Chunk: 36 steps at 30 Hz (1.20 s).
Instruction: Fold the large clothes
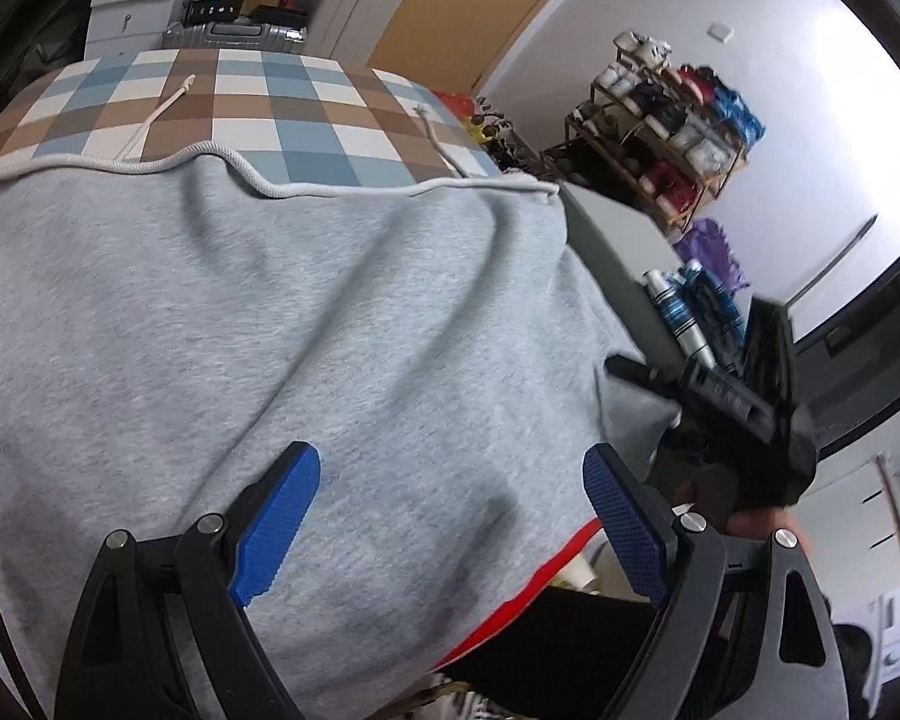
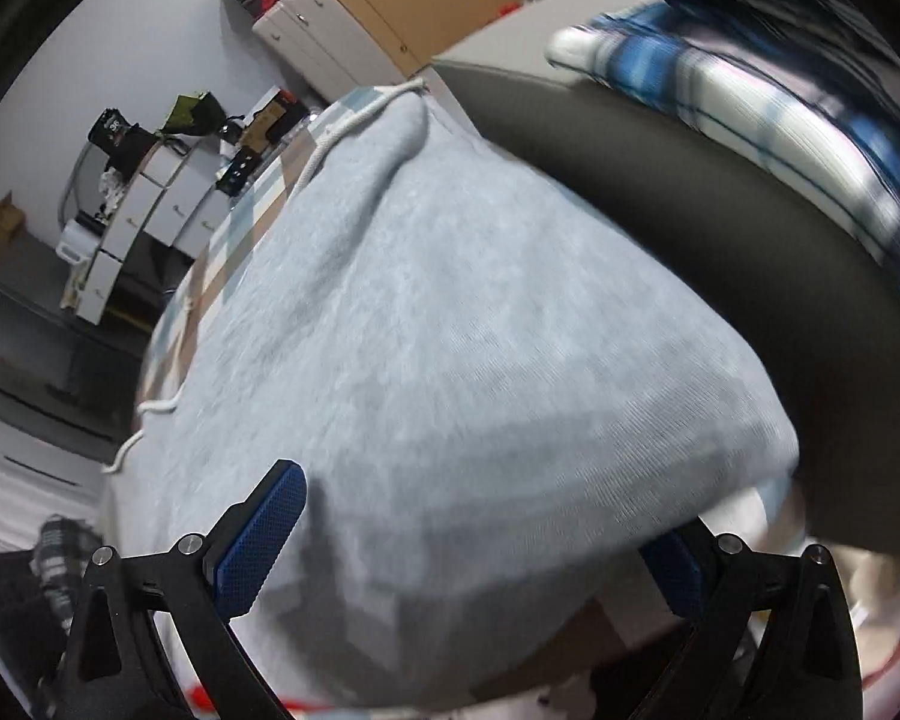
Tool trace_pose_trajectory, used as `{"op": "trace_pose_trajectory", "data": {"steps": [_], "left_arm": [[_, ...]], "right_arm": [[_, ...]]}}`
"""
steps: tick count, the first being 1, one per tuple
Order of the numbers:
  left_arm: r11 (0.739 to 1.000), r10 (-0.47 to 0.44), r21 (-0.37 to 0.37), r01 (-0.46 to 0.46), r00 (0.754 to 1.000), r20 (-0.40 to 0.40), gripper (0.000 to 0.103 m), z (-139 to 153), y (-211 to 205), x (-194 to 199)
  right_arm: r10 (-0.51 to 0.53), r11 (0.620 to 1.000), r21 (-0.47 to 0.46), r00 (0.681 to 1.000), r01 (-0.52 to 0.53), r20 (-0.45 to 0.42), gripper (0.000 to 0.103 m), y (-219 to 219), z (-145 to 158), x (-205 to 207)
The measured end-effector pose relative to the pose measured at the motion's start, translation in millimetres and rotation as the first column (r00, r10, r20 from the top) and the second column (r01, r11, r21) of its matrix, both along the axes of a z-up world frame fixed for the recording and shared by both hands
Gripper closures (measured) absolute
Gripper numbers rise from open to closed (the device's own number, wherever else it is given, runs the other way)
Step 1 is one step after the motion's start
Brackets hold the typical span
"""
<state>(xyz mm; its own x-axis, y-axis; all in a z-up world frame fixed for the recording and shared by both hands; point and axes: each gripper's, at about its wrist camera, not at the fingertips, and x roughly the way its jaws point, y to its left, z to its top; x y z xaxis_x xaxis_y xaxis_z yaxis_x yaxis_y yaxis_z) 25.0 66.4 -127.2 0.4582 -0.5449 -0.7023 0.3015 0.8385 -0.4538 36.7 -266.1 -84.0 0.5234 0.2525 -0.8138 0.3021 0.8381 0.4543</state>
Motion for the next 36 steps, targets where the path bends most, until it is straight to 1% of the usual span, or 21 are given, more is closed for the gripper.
{"op": "trace_pose_trajectory", "data": {"steps": [1,2,3,4,6,8,10,12,14,15,16,17,21,22,25,26,28,29,32,34,36], "left_arm": [[1.0,-0.001,0.024,0.001,1.0,0.002,0.016,-1.4,-1.9,-0.3],[0.999,-0.001,0.045,0.001,1.0,0.004,0.016,-2.8,-3.8,-0.8],[0.998,-0.002,0.063,0.002,1.0,0.004,0.017,-4.0,-5.4,-1.4],[0.996,-0.005,0.087,0.004,1.0,0.007,0.017,-5.0,-8.0,-2.4],[0.987,-0.015,0.158,0.011,1.0,0.022,0.017,-6.8,-14.2,-5.1],[0.974,-0.021,0.225,0.013,0.999,0.035,0.016,-8.6,-19.7,-7.2],[0.973,-0.012,0.231,0.003,0.999,0.039,0.016,-7.5,-20.2,-9.8],[0.974,-0.011,0.228,0.002,0.999,0.038,0.016,-7.5,-18.6,-10.6],[0.976,-0.009,0.219,0.001,0.999,0.035,0.016,-7.7,-16.6,-10.5],[0.976,-0.01,0.218,0.002,0.999,0.034,0.016,-7.8,-16.3,-8.7],[0.976,-0.012,0.218,0.004,0.999,0.034,0.016,-7.7,-15.9,-8.5],[0.976,-0.014,0.217,0.006,0.999,0.034,0.017,-7.6,-15.6,-8.4],[0.975,-0.015,0.223,0.007,0.999,0.034,0.016,-7.4,-17.1,-6.1],[0.975,-0.014,0.222,0.006,0.999,0.034,0.016,-7.3,-17.1,-5.4],[0.977,-0.009,0.214,0.002,1.0,0.03,0.017,-6.4,-15.2,-5.3],[0.977,-0.005,0.211,-0.001,1.0,0.029,0.017,-6.2,-14.1,-5.6],[0.976,-0.006,0.217,-0.001,0.999,0.032,0.017,-6.4,-13.9,-6.0],[0.975,-0.007,0.222,-0.001,0.999,0.034,0.017,-6.8,-14.6,-6.2],[0.969,0.0,0.246,-0.011,0.999,0.043,0.016,-8.9,-19.4,-7.1],[0.965,0.001,0.263,-0.014,0.999,0.047,0.016,-9.6,-22.9,-7.3],[0.965,0.001,0.263,-0.012,0.999,0.042,0.016,-9.8,-25.7,-5.7]], "right_arm": [[-0.003,1.0,0.019,1.0,0.002,0.026,0.0,-1.2,-0.6,-0.1],[-0.016,0.999,0.053,0.999,0.014,0.051,0.004,-4.2,-0.9,-3.2],[-0.028,0.995,0.093,0.997,0.022,0.066,0.01,-8.6,-0.9,-5.8],[-0.036,0.991,0.131,0.996,0.025,0.085,0.021,-14.0,0.7,-8.4],[-0.051,0.98,0.199,0.985,0.017,0.167,0.023,-24.8,9.1,-18.5],[-0.038,0.972,0.234,0.97,-0.019,0.239,0.023,-26.1,18.5,-23.5],[-0.002,0.973,0.224,0.963,-0.061,0.27,0.023,-20.3,22.8,-23.5],[0.019,0.979,0.193,0.968,-0.07,0.251,0.021,-13.5,20.0,-18.9],[0.026,0.985,0.163,0.986,-0.053,0.162,0.021,-7.6,7.7,-10.9],[0.029,0.985,0.165,0.991,-0.051,0.133,0.021,-6.3,3.1,-8.7],[0.028,0.985,0.169,0.997,-0.04,0.07,0.021,-6.5,-7.3,-5.9],[0.015,0.988,0.153,0.996,-0.029,0.092,0.021,-6.9,-4.3,-8.1],[0.028,0.993,0.113,0.995,-0.039,0.096,0.019,-1.6,-3.5,-6.0],[0.03,0.993,0.11,0.994,-0.041,0.102,0.022,-0.6,-3.5,-4.3],[0.016,0.991,0.134,0.997,-0.027,0.081,0.067,-7.7,-10.0,-1.3],[0.001,0.985,0.174,0.996,-0.015,0.084,0.076,-13.2,-12.3,-2.1],[-0.017,0.975,0.223,0.994,-0.009,0.112,0.08,-22.8,-8.9,-10.0],[-0.017,0.975,0.221,0.991,-0.012,0.13,0.082,-23.5,-4.9,-13.2],[0.012,0.992,0.124,0.98,-0.037,0.199,0.084,-12.1,15.9,-20.6],[0.014,0.994,0.098,0.97,-0.039,0.242,0.085,-6.9,27.1,-23.2],[0.0,0.994,0.101,0.963,-0.028,0.269,0.086,-5.1,34.8,-27.8]]}}
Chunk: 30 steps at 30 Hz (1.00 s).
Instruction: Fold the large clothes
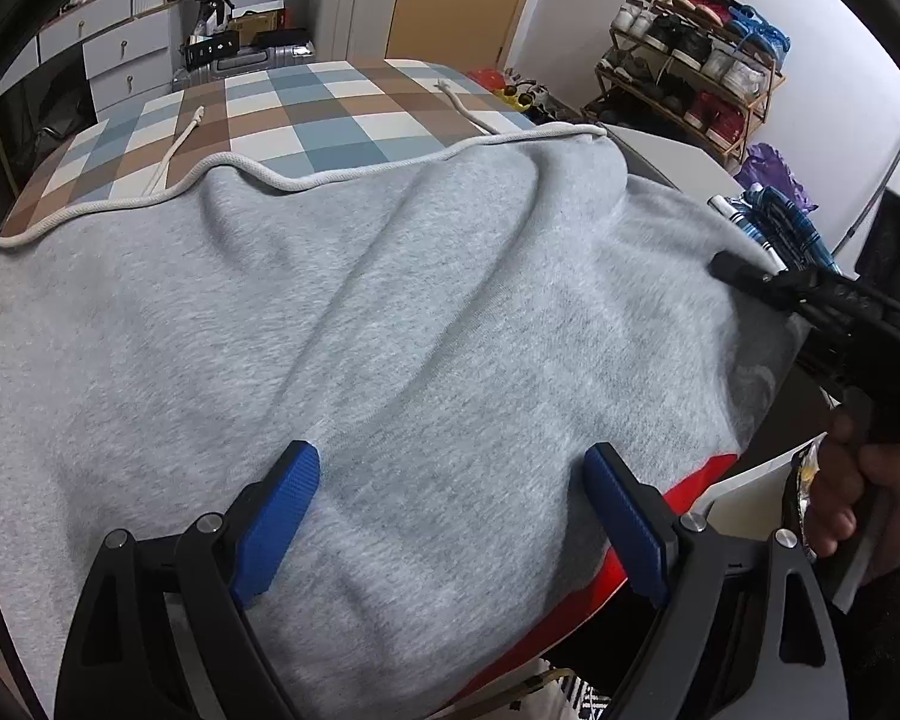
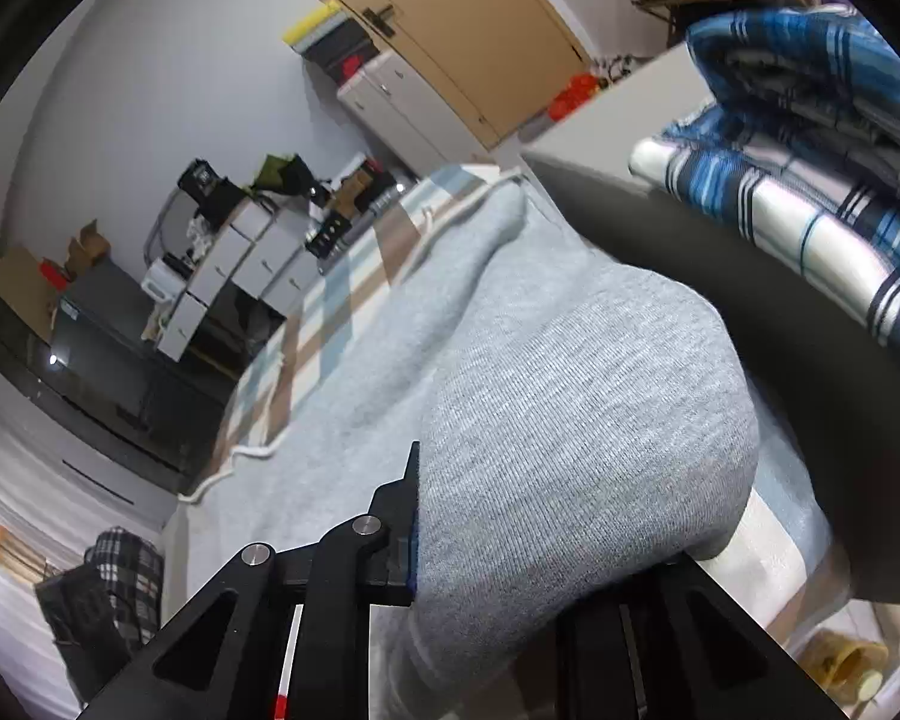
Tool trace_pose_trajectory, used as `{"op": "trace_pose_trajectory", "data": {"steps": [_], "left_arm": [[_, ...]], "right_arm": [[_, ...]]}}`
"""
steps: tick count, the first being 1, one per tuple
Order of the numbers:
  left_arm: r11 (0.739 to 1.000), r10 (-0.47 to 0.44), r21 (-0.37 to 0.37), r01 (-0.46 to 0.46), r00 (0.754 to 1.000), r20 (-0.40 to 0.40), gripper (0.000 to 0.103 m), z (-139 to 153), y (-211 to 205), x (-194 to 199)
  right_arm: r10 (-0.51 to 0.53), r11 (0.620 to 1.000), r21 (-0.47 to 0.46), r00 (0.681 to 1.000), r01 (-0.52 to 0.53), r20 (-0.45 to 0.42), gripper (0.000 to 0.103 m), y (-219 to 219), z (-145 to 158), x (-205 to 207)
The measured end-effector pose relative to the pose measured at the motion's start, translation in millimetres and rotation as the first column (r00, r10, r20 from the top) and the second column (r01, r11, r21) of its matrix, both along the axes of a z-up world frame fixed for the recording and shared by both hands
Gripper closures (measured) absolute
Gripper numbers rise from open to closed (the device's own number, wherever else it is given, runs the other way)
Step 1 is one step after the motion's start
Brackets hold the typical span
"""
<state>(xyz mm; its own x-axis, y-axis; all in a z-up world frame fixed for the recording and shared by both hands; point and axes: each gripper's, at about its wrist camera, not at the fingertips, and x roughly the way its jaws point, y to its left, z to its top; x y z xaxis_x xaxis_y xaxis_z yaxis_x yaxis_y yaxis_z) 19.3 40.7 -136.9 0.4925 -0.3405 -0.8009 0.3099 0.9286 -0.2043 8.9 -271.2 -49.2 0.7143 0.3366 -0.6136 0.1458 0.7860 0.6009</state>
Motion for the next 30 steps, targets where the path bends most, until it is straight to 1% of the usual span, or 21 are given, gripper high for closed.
{"op": "trace_pose_trajectory", "data": {"steps": [2,4,7,10,11,13,14,15,16,17,18,19,21,22,23,24,26,27,28,29,30], "left_arm": [[1.0,-0.009,-0.019,0.009,1.0,-0.012,0.016,0.4,-2.1,3.3],[0.999,-0.023,-0.038,0.022,0.999,-0.024,0.016,0.1,-5.4,8.8],[0.996,-0.052,-0.08,0.047,0.997,-0.057,0.016,-3.0,-12.2,21.6],[0.987,-0.097,-0.137,0.083,0.99,-0.098,0.017,-2.3,-12.9,33.3],[0.982,-0.103,-0.172,0.081,0.987,-0.121,0.017,1.5,-5.5,36.0],[0.962,-0.084,-0.271,0.036,0.982,-0.167,0.018,13.6,22.1,34.0],[0.956,-0.068,-0.294,0.012,0.981,-0.18,0.018,19.0,34.0,30.0],[0.953,-0.032,-0.301,-0.026,0.982,-0.187,0.018,28.8,55.9,22.9],[0.955,0.001,-0.293,-0.054,0.984,-0.176,0.018,39.2,75.8,14.4],[0.956,0.028,-0.284,-0.073,0.987,-0.159,0.017,47.3,90.0,6.8],[0.956,0.054,-0.278,-0.091,0.989,-0.136,0.017,56.9,107.6,-2.5],[0.955,0.082,-0.274,-0.11,0.99,-0.111,0.017,66.4,130.7,-15.4],[0.953,0.132,-0.261,-0.153,0.986,-0.098,0.017,71.8,162.4,-34.9],[0.95,0.153,-0.261,-0.173,0.983,-0.097,0.017,71.3,173.9,-42.5],[0.948,0.168,-0.256,-0.19,0.98,-0.107,0.017,68.6,186.3,-50.3],[0.946,0.182,-0.251,-0.207,0.976,-0.118,0.017,64.7,196.7,-57.8],[0.933,0.222,-0.258,-0.251,0.965,-0.138,0.017,56.9,220.8,-69.2],[0.925,0.248,-0.258,-0.28,0.957,-0.147,0.017,53.5,233.3,-74.1],[0.917,0.272,-0.258,-0.304,0.95,-0.152,0.017,53.1,239.6,-76.1],[0.905,0.298,-0.266,-0.331,0.942,-0.156,0.017,52.8,249.0,-79.3],[0.9,0.306,-0.275,-0.339,0.939,-0.157,0.017,53.8,250.9,-80.4]], "right_arm": [[-0.001,1.0,0.01,1.0,0.001,0.01,0.087,1.8,3.1,1.8],[-0.003,1.0,-0.005,1.0,0.003,0.028,0.088,2.8,7.2,1.4],[0.028,0.995,-0.097,0.996,-0.019,0.084,0.088,15.9,24.4,1.5],[0.077,0.979,-0.201,0.986,-0.046,0.15,0.089,36.0,46.5,5.0],[0.092,0.969,-0.242,0.983,-0.052,0.158,0.089,43.7,54.0,8.2],[0.128,0.953,-0.295,0.976,-0.071,0.177,0.089,61.4,72.4,14.7],[0.15,0.94,-0.33,0.97,-0.081,0.19,0.089,73.1,82.4,16.7],[0.181,0.923,-0.375,0.96,-0.091,0.211,0.089,87.0,93.0,17.4],[0.243,0.884,-0.454,0.938,-0.11,0.246,0.089,114.2,110.3,16.0],[0.287,0.854,-0.507,0.92,-0.12,0.266,0.089,133.2,120.6,13.8],[0.346,0.81,-0.571,0.895,-0.133,0.282,0.089,160.4,132.2,10.1],[0.38,0.785,-0.604,0.879,-0.141,0.288,0.089,176.1,136.7,6.3],[0.499,0.691,-0.702,0.817,-0.174,0.288,0.089,232.4,146.4,-5.8],[0.528,0.665,-0.725,0.8,-0.181,0.285,0.089,248.4,146.2,-9.9],[0.582,0.607,-0.769,0.77,-0.199,0.26,0.089,276.5,143.1,-16.9],[0.622,0.556,-0.803,0.749,-0.215,0.23,0.089,296.5,138.1,-22.3],[0.709,0.419,-0.872,0.691,-0.254,0.14,0.089,345.5,117.5,-37.0],[0.736,0.356,-0.892,0.671,-0.278,0.085,0.089,361.5,106.4,-39.2],[0.761,0.284,-0.913,0.648,-0.292,0.029,0.088,379.1,91.2,-45.6],[0.778,0.209,-0.919,0.626,-0.334,-0.05,0.088,396.9,70.0,-51.3],[0.783,0.173,-0.912,0.614,-0.371,-0.101,0.088,406.1,54.5,-53.7]]}}
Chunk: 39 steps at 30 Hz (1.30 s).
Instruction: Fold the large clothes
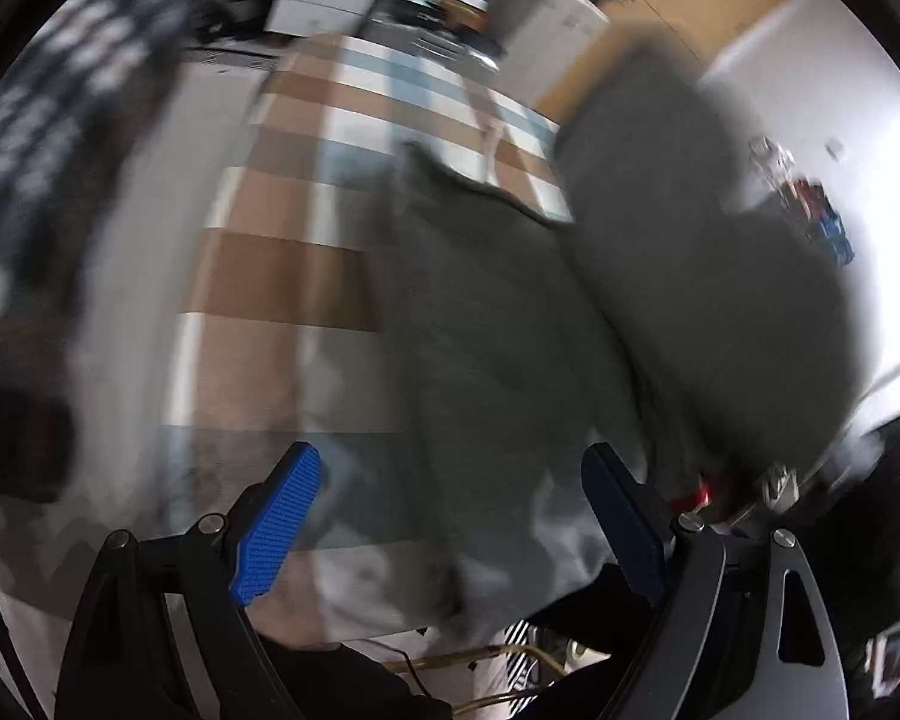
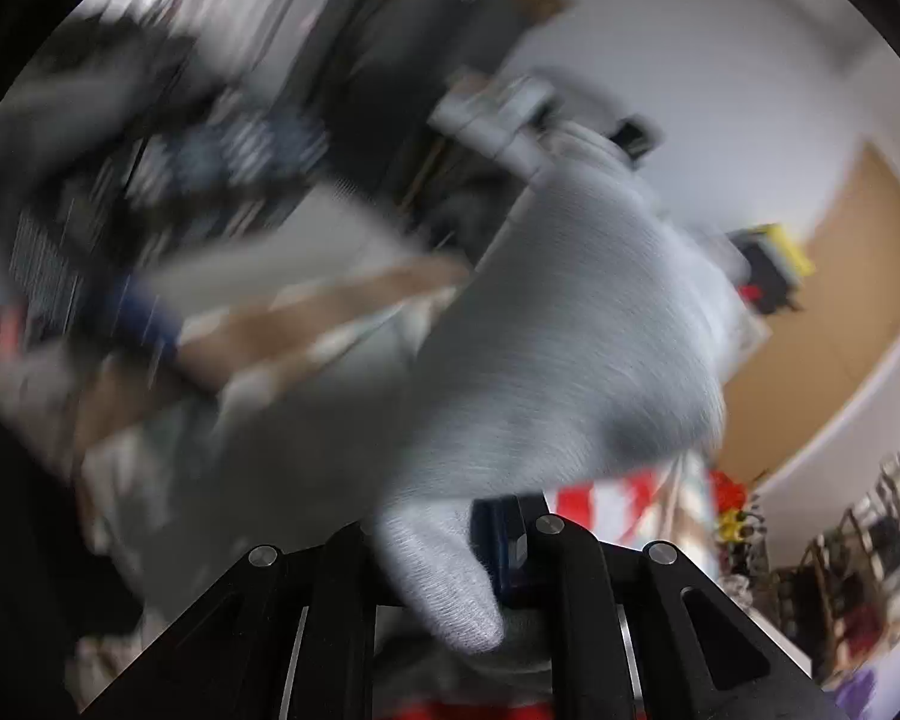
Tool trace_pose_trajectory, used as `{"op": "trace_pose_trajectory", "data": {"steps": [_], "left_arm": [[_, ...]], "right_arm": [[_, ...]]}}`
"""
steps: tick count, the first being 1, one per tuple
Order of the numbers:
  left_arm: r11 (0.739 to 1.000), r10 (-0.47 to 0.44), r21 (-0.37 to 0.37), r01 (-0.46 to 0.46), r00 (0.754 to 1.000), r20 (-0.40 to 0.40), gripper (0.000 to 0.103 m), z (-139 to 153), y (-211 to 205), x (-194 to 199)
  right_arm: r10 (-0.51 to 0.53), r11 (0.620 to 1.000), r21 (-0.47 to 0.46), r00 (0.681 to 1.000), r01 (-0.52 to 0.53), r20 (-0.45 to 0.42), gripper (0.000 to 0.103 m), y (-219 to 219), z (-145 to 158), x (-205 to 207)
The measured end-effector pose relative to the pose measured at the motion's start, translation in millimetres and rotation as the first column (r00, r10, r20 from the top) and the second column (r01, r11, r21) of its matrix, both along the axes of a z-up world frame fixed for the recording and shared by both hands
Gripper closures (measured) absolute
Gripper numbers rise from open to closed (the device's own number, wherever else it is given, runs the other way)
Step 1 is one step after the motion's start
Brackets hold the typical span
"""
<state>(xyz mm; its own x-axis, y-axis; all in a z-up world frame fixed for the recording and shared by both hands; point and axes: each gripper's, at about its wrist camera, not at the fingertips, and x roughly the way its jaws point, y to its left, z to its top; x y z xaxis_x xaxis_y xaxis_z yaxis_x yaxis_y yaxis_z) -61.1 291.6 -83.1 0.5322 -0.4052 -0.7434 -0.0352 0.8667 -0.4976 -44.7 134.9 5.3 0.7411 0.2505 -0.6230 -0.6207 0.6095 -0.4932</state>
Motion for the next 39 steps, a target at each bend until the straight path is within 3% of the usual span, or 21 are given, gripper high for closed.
{"op": "trace_pose_trajectory", "data": {"steps": [4,8,11,13,16,20,24,27,28,29,31,32,33,35,39], "left_arm": [[1.0,0.01,-0.008,-0.01,1.0,0.013,0.017,8.2,7.8,-5.6],[1.0,0.006,0.021,-0.006,1.0,0.009,0.017,16.7,1.7,0.6],[1.0,-0.019,0.019,0.019,1.0,-0.016,0.017,14.6,-8.0,20.3],[0.998,-0.06,-0.023,0.059,0.997,-0.047,0.017,6.8,-15.2,38.5],[0.991,-0.116,-0.083,0.109,0.99,-0.083,0.017,2.1,-26.6,56.1],[0.98,-0.134,-0.167,0.105,0.976,-0.173,0.017,-12.1,-44.7,97.3],[0.985,-0.109,-0.158,0.07,0.961,-0.253,0.017,-27.5,-54.1,126.7],[0.986,-0.086,-0.166,0.032,0.94,-0.329,0.017,-48.2,-51.7,138.9],[0.982,-0.088,-0.185,0.025,0.936,-0.341,0.017,-53.2,-50.7,141.1],[0.975,-0.085,-0.223,0.01,0.94,-0.331,0.018,-54.0,-48.3,140.4],[0.957,-0.095,-0.289,0.006,0.951,-0.294,0.038,-47.8,-46.7,139.7],[0.956,-0.112,-0.292,0.025,0.953,-0.282,0.065,-44.1,-48.8,140.0],[0.958,-0.12,-0.283,0.04,0.956,-0.27,0.083,-40.4,-50.3,140.7],[0.961,-0.139,-0.265,0.075,0.963,-0.231,0.09,-27.7,-55.5,138.1],[0.965,-0.135,-0.249,0.086,0.973,-0.187,0.093,-7.5,-55.6,131.5]], "right_arm": [[0.023,0.992,-0.123,0.998,-0.03,-0.063,0.087,17.7,-54.6,-10.6],[0.003,0.991,-0.133,0.996,-0.014,-0.085,0.082,19.3,-68.6,-13.1],[0.024,0.995,-0.09,0.985,-0.04,-0.173,0.07,13.5,-69.4,-16.7],[0.06,0.996,-0.056,0.973,-0.074,-0.225,0.061,9.5,-69.2,-24.9],[0.078,0.997,0.011,0.962,-0.078,-0.261,0.059,7.3,-68.4,-27.6],[0.129,0.968,0.248,0.919,-0.036,-0.374,0.058,-19.5,-53.8,-15.3],[0.237,0.899,0.438,0.843,-0.002,-0.483,0.057,-44.1,-37.5,-4.1],[0.369,0.801,0.592,0.709,0.086,-0.601,0.052,-74.0,-30.0,12.5],[0.409,0.763,0.632,0.658,0.134,-0.632,0.045,-86.8,-28.6,20.5],[0.444,0.722,0.67,0.627,0.172,-0.64,0.04,-102.1,-25.0,27.6],[0.47,0.675,0.712,0.634,0.191,-0.615,0.037,-122.4,-17.0,33.2],[0.469,0.648,0.734,0.652,0.203,-0.595,0.027,-137.2,-11.3,37.7],[0.483,0.617,0.757,0.655,0.216,-0.581,0.027,-147.0,-8.6,41.0],[0.521,0.561,0.786,0.626,0.26,-0.58,0.025,-160.0,-7.9,44.3],[0.575,0.483,0.82,0.595,0.307,-0.562,0.021,-179.4,-7.6,42.2]]}}
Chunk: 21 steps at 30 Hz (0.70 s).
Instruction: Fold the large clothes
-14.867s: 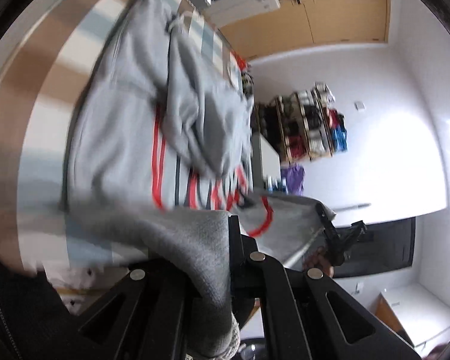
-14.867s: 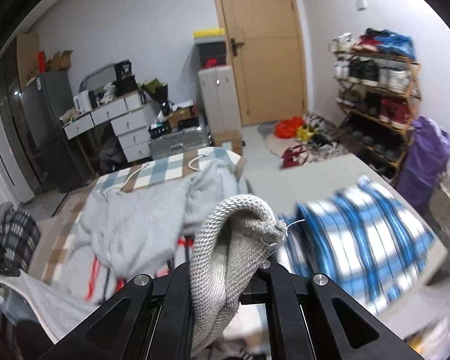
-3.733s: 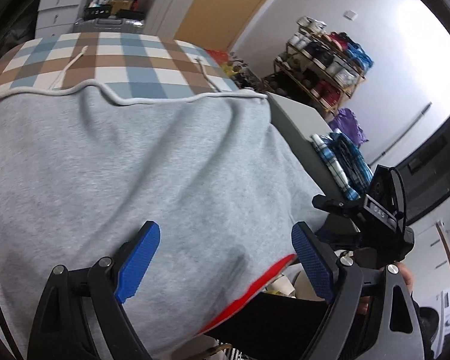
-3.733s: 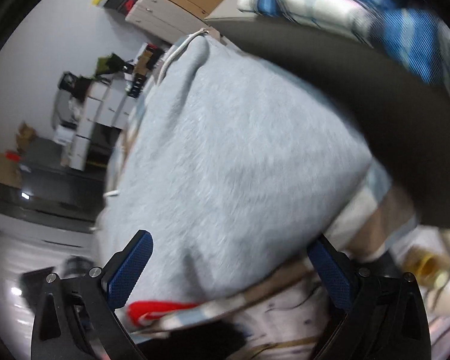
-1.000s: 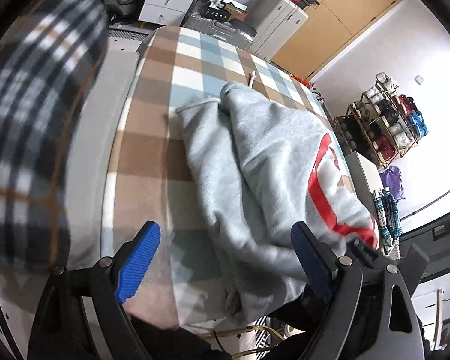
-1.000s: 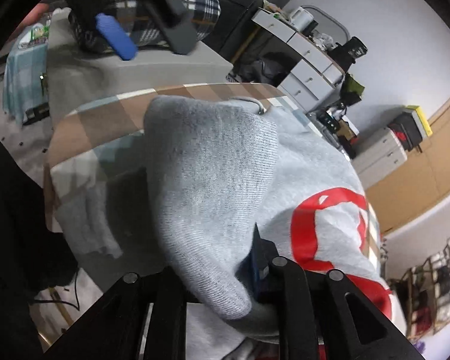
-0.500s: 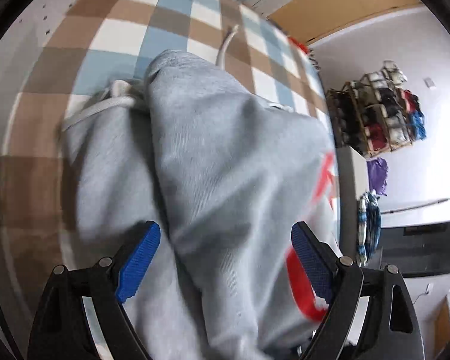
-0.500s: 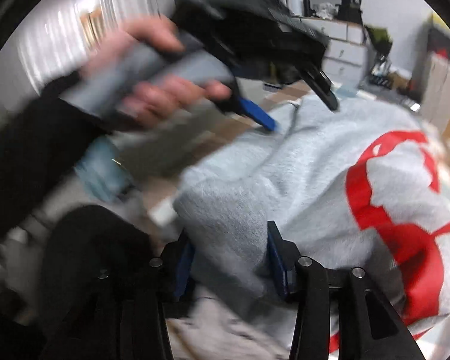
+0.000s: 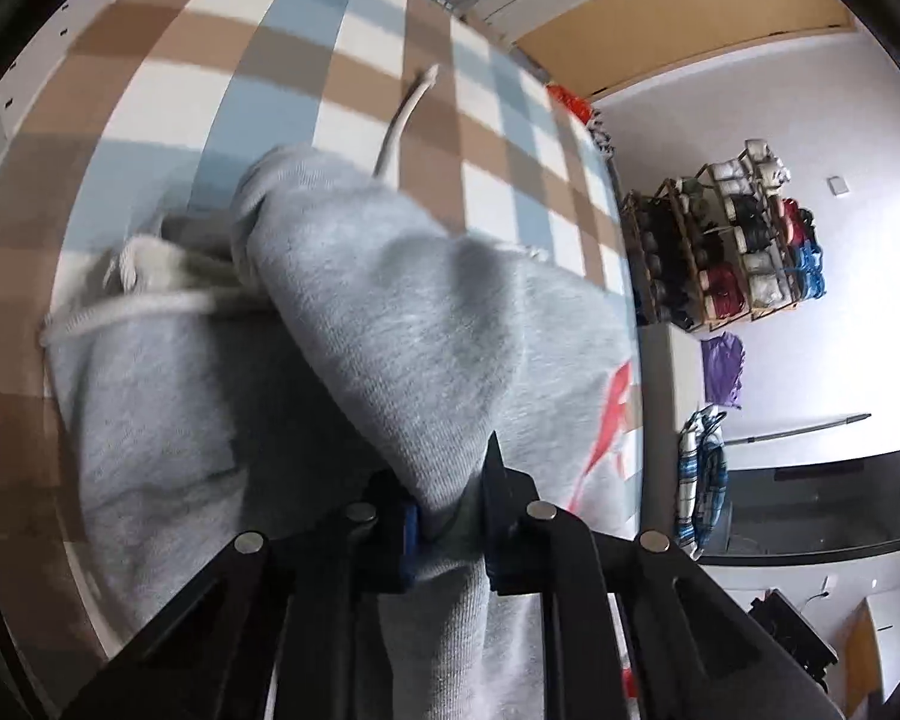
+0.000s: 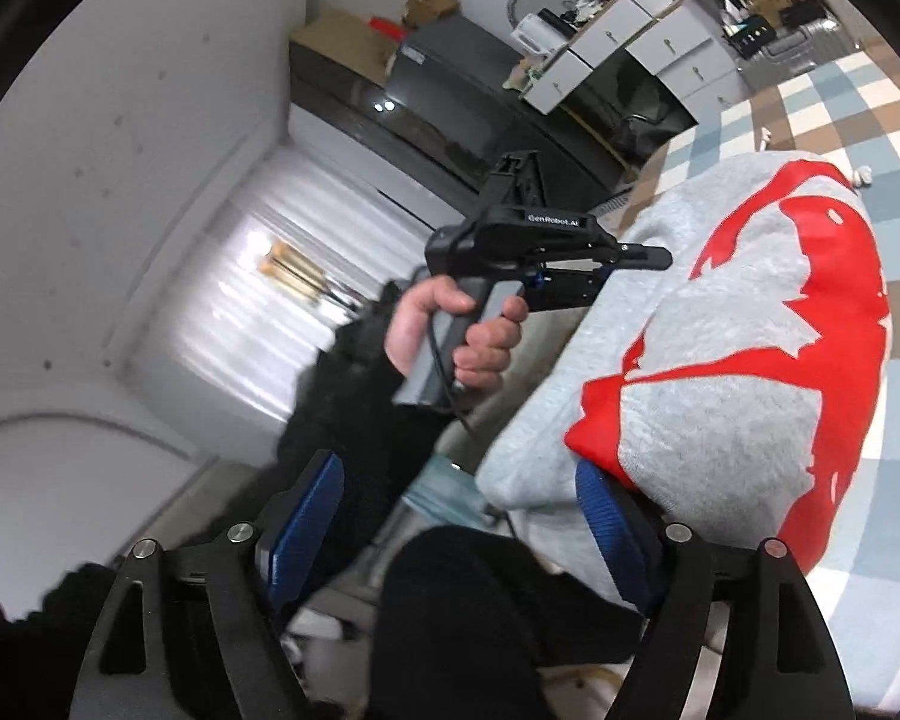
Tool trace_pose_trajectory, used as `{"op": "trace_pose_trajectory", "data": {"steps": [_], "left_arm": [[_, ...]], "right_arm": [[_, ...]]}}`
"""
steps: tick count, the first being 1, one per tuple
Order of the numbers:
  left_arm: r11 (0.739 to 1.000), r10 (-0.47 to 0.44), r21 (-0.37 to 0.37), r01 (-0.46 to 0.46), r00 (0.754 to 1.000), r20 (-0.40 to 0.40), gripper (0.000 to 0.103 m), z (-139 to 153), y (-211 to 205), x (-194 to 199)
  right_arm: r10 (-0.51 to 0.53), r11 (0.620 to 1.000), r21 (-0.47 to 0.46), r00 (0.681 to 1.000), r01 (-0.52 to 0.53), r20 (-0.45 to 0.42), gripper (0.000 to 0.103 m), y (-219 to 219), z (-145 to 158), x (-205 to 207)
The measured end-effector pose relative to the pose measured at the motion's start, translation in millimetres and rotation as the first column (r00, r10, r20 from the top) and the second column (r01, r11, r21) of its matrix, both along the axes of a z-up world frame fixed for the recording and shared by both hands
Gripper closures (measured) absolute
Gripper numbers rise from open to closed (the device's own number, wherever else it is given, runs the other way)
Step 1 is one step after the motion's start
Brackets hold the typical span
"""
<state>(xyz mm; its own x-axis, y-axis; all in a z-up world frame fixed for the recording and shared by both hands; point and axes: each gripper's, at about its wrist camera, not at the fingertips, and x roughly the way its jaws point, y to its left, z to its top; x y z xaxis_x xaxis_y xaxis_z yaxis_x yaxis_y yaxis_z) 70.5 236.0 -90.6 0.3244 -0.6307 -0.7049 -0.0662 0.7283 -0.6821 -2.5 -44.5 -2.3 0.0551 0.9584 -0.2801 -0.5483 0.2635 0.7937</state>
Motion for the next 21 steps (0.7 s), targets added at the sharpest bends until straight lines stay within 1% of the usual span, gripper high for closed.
{"op": "trace_pose_trajectory", "data": {"steps": [2,4,5,7,9,11,12,13,14,15,16,17,18,19,20,21], "left_arm": [[1.0,-0.003,-0.008,0.004,1.0,0.019,0.093,7.3,2.7,-0.2],[1.0,-0.017,-0.007,0.018,0.999,0.044,0.094,21.0,4.9,-1.7],[1.0,-0.023,-0.006,0.024,0.998,0.053,0.094,20.0,2.4,10.0],[0.999,-0.043,0.004,0.043,0.996,0.081,0.094,33.0,2.8,8.3],[0.998,-0.061,0.029,0.058,0.993,0.102,0.094,43.7,-0.7,8.3],[0.997,-0.068,0.043,0.064,0.992,0.103,0.094,45.5,-2.1,9.8],[0.997,-0.07,0.042,0.066,0.992,0.102,0.094,45.5,-2.8,9.6],[0.997,-0.071,0.046,0.066,0.992,0.103,0.094,45.1,-3.6,9.3],[0.997,-0.072,0.048,0.067,0.992,0.105,0.094,44.4,-3.7,8.0],[0.997,-0.072,0.044,0.068,0.992,0.105,0.094,43.6,-4.4,7.5],[0.997,-0.074,0.043,0.07,0.992,0.106,0.094,43.8,-6.0,9.2],[0.996,-0.078,0.045,0.074,0.991,0.105,0.094,43.8,-6.8,8.5],[0.997,-0.075,0.044,0.07,0.991,0.107,0.094,45.1,-7.1,7.5],[0.997,-0.075,0.038,0.071,0.991,0.107,0.094,46.6,-8.5,7.5],[0.997,-0.076,0.033,0.073,0.991,0.108,0.094,49.7,-9.1,6.1],[0.997,-0.072,0.03,0.069,0.991,0.114,0.094,51.6,-7.9,4.8]], "right_arm": [[0.005,0.999,0.044,1.0,-0.004,-0.018,0.016,-5.3,0.7,0.9],[0.004,0.997,0.076,0.999,-0.001,-0.038,0.016,-9.0,-2.8,0.2],[0.009,0.996,0.087,0.999,-0.005,-0.044,0.015,-10.9,-4.6,2.0],[0.025,0.996,0.091,0.999,-0.021,-0.042,0.014,-13.6,-6.8,3.6],[0.032,0.996,0.088,0.999,-0.03,-0.024,0.014,-15.9,-2.3,6.3],[0.053,0.992,0.11,0.998,-0.056,0.036,0.007,-21.2,6.8,4.2],[0.048,0.991,0.121,0.997,-0.055,0.06,0.006,-26.5,9.9,1.7],[0.013,0.988,0.15,0.994,-0.029,0.104,0.003,-36.3,15.8,-1.4],[-0.032,0.987,0.162,0.992,0.012,0.125,0.0,-43.7,15.8,-1.8],[-0.121,0.983,0.154,0.982,0.099,0.142,0.0,-52.2,14.8,0.3],[-0.177,0.979,0.122,0.974,0.161,0.139,0.0,-51.7,12.4,5.5],[-0.251,0.968,0.031,0.963,0.249,0.095,0.0,-50.7,0.4,16.0],[-0.253,0.967,-0.001,0.966,0.253,0.053,0.0,-47.9,-8.6,22.5],[-0.238,0.97,-0.046,0.971,0.237,-0.023,0.0,-40.3,-24.7,33.5],[-0.231,0.971,-0.085,0.967,0.222,-0.112,0.0,-31.5,-43.2,42.9],[-0.194,0.979,-0.102,0.964,0.178,-0.183,0.0,-19.8,-58.7,48.0]]}}
